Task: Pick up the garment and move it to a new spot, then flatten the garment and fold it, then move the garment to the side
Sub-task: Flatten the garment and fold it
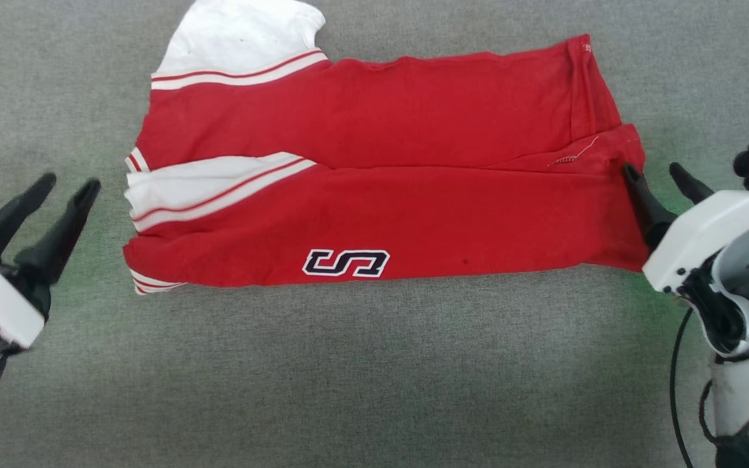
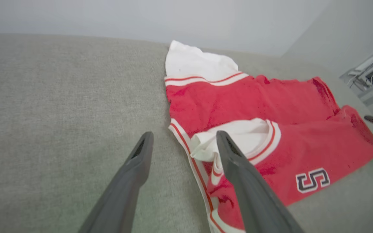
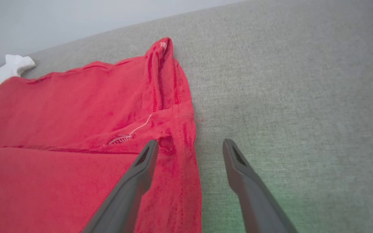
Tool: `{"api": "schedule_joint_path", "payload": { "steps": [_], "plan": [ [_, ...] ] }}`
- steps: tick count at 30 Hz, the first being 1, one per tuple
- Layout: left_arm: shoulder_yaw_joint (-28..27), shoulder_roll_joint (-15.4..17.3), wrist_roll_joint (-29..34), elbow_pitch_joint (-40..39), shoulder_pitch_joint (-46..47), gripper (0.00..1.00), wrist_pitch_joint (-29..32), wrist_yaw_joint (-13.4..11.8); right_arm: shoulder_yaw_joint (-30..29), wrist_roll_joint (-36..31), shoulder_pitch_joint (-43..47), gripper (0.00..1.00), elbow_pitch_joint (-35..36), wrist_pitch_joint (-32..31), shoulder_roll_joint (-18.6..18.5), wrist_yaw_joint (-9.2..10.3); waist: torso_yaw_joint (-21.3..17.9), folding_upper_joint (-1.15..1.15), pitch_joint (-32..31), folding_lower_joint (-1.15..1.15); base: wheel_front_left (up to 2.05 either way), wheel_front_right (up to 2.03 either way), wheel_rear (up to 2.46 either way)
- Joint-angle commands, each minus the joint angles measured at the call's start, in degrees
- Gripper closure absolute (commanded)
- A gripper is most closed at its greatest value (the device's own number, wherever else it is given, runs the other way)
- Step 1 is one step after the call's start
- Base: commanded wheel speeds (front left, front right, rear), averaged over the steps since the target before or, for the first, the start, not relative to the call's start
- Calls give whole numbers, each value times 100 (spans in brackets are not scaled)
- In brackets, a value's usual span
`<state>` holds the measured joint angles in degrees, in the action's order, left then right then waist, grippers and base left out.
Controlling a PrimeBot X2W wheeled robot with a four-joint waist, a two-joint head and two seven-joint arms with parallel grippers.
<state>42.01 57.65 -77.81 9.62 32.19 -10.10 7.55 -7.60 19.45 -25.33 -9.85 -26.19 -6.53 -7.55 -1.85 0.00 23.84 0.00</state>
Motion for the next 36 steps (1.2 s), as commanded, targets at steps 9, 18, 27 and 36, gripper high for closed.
{"api": "schedule_joint_path", "payload": {
  "steps": [9,18,27,36],
  "plan": [
    [1100,999,-197,-949,229,0,1492,-14,-75,122,320,0,522,-37,-4,13,-43,0,-99,0,0,0,0],
    [1472,862,-620,-581,471,0,2239,-14,98,137,260,0,546,2,145,13,-289,0,105,0,0,0,0],
    [1654,385,-1077,-170,686,95,2704,-17,257,4,247,0,751,-268,113,13,-392,0,275,0,0,0,0],
    [1664,356,-1030,-446,739,100,2561,-15,712,-102,574,0,1388,-2026,-390,13,-305,0,399,0,0,0,0]
  ]
}}
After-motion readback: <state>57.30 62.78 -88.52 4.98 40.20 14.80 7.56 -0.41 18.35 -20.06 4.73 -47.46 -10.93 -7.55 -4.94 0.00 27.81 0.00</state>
